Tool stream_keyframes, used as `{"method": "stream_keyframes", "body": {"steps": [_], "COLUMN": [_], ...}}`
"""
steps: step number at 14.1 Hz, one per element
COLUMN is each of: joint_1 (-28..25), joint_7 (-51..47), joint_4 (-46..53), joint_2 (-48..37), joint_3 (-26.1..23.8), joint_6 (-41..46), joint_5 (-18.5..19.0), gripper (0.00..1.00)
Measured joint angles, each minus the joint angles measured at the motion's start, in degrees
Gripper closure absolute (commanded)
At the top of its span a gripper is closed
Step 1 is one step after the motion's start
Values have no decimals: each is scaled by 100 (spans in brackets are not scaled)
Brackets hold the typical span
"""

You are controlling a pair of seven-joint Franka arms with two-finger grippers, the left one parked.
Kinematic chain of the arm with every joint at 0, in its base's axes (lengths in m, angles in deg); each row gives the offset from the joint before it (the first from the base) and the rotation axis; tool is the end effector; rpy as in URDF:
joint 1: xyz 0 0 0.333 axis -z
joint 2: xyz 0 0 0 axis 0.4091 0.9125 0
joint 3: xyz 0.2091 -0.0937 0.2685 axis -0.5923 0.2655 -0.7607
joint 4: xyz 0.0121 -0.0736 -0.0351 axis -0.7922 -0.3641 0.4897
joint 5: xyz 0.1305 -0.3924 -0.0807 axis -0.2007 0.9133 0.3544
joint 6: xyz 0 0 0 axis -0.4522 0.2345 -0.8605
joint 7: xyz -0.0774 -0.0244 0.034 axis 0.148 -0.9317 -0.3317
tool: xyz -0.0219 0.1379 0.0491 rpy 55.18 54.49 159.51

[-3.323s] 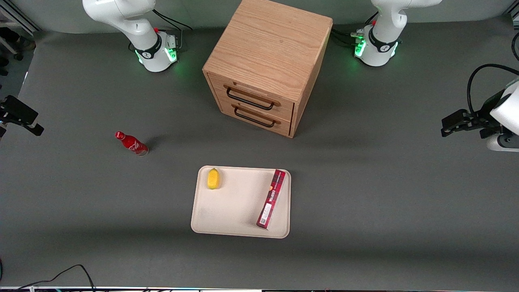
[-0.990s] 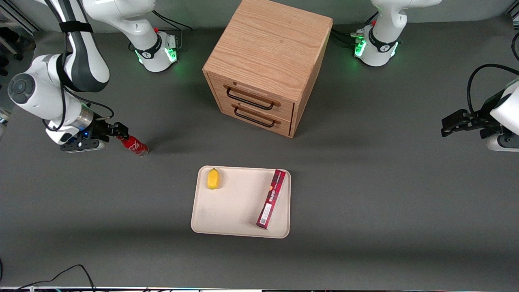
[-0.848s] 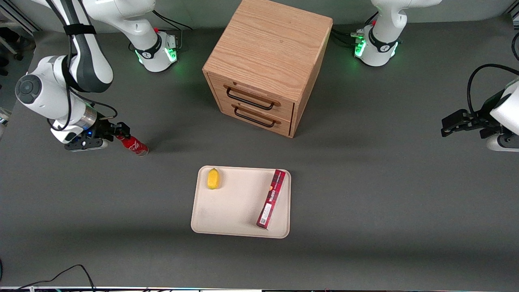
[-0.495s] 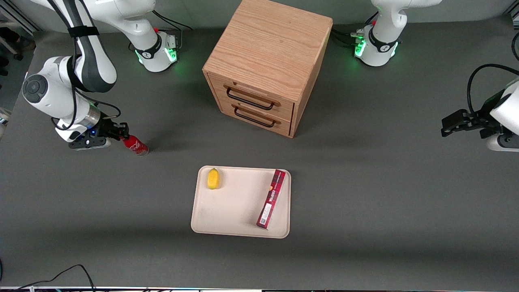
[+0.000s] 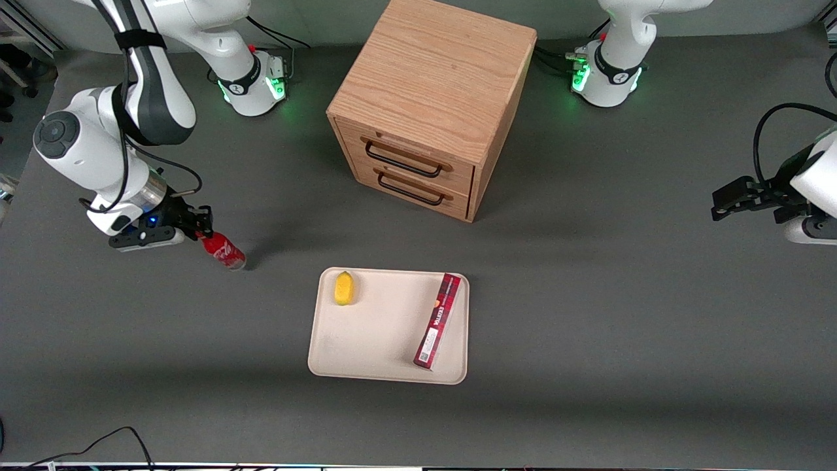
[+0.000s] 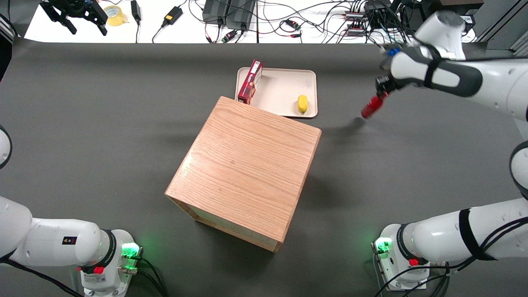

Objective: Place coke bottle on tray
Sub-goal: 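Lift the bottle and carry it onto the cream tray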

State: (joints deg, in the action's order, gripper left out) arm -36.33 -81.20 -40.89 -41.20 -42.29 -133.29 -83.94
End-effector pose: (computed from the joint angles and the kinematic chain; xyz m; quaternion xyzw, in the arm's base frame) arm 0.5617 0.0565 0.3784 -0.9972 -0.0576 -0.0426 0.0190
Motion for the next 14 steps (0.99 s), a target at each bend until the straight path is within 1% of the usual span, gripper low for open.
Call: {"method": "stream_keyframes", "body": {"steps": [2, 4, 7, 10, 12, 14], "joint_1": [-319, -612, -960, -1206, -1255, -1256], "joint_7": [-455, -943, -1485, -1895, -1983, -2003], "joint_4": [1323, 2588, 4129, 4982, 5287, 5427], "joint_2": [547, 1254, 2440, 3376, 3840, 4104], "joint_3": [-70, -83, -96, -98, -97, -94], "joint_6": [766, 1296, 1602, 1618, 1566, 1434], "joint_5": [-3, -5, -11, -164, -280, -320], "gripper": [100, 100, 100, 100, 100, 100]}}
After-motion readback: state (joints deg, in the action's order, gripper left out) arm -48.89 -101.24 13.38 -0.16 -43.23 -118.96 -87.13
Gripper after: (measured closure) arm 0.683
